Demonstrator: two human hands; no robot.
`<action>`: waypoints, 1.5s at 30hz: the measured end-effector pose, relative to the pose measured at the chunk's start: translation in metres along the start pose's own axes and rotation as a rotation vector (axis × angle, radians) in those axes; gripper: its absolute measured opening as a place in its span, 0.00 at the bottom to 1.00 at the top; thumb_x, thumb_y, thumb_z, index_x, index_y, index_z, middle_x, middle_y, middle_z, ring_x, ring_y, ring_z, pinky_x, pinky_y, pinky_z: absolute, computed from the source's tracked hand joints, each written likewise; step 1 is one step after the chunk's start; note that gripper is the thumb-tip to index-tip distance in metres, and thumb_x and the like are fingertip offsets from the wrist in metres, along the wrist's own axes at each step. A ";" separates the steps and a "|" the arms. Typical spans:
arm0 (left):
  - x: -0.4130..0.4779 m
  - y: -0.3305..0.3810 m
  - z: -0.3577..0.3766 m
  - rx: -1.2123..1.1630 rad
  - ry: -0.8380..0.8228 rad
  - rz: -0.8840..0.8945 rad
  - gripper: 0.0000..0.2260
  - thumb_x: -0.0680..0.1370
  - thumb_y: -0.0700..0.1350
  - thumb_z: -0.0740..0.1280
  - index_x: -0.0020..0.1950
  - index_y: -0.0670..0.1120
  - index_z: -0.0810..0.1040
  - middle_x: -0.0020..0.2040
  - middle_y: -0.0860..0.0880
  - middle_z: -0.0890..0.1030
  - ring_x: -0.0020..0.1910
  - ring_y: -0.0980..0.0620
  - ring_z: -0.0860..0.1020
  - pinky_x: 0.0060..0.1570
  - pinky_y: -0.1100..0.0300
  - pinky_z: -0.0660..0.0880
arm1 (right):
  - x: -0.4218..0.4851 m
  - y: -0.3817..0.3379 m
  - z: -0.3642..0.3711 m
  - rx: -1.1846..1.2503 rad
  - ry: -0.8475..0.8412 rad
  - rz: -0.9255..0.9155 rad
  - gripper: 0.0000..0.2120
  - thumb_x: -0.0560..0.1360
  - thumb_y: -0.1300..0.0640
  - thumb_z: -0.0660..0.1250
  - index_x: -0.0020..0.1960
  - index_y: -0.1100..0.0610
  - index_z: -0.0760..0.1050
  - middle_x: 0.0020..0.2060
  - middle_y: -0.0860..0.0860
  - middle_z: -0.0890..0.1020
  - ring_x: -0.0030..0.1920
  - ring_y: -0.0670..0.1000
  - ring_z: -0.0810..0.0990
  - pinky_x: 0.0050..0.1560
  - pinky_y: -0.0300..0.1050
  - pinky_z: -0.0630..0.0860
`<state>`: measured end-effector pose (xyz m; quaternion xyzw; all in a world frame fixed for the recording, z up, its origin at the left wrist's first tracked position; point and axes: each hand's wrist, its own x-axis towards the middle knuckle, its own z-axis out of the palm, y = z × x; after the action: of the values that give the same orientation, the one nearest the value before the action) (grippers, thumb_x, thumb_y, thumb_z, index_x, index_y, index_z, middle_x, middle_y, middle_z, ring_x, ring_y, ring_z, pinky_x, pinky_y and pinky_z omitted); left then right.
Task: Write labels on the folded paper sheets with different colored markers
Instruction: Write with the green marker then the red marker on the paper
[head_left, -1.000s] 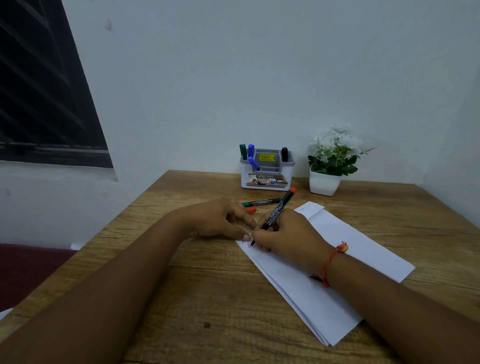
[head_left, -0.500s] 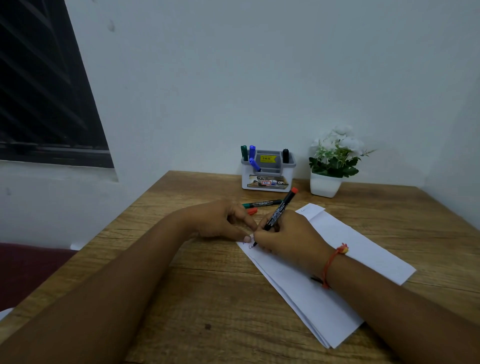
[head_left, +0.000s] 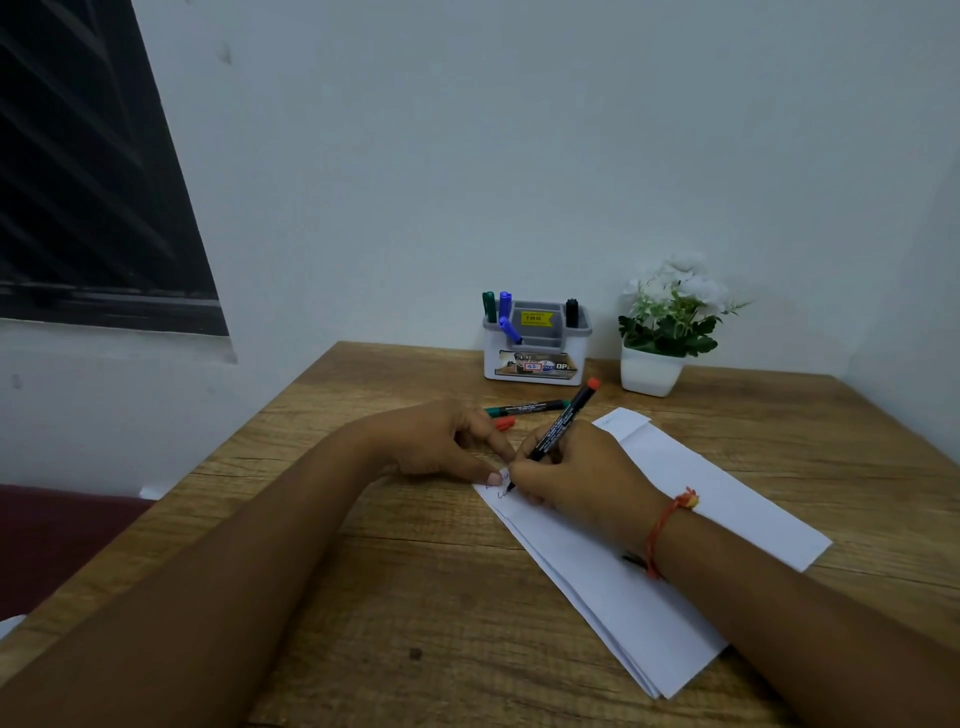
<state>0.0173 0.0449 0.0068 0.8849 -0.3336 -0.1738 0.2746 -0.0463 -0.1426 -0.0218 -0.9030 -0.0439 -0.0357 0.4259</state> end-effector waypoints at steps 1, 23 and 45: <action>0.000 0.000 0.000 -0.002 0.000 -0.005 0.11 0.73 0.52 0.73 0.55 0.62 0.82 0.60 0.56 0.75 0.60 0.52 0.72 0.64 0.47 0.69 | 0.000 0.000 0.000 -0.004 0.005 0.003 0.13 0.69 0.50 0.70 0.43 0.60 0.83 0.37 0.58 0.85 0.43 0.57 0.84 0.47 0.57 0.81; 0.002 -0.002 0.001 0.005 0.002 0.005 0.11 0.73 0.53 0.73 0.54 0.64 0.82 0.58 0.56 0.76 0.58 0.52 0.73 0.64 0.46 0.70 | -0.006 -0.006 -0.001 -0.051 0.066 0.004 0.08 0.73 0.52 0.67 0.42 0.55 0.81 0.38 0.57 0.84 0.39 0.51 0.81 0.44 0.52 0.79; 0.002 -0.002 0.000 -0.014 -0.008 0.013 0.11 0.73 0.52 0.74 0.51 0.67 0.81 0.56 0.60 0.76 0.58 0.56 0.73 0.63 0.51 0.71 | -0.006 -0.005 -0.005 0.022 0.078 0.062 0.10 0.73 0.51 0.67 0.44 0.58 0.81 0.38 0.58 0.84 0.37 0.49 0.80 0.47 0.54 0.81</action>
<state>0.0196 0.0447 0.0059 0.8801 -0.3393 -0.1780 0.2805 -0.0525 -0.1435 -0.0157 -0.8970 0.0003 -0.0569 0.4382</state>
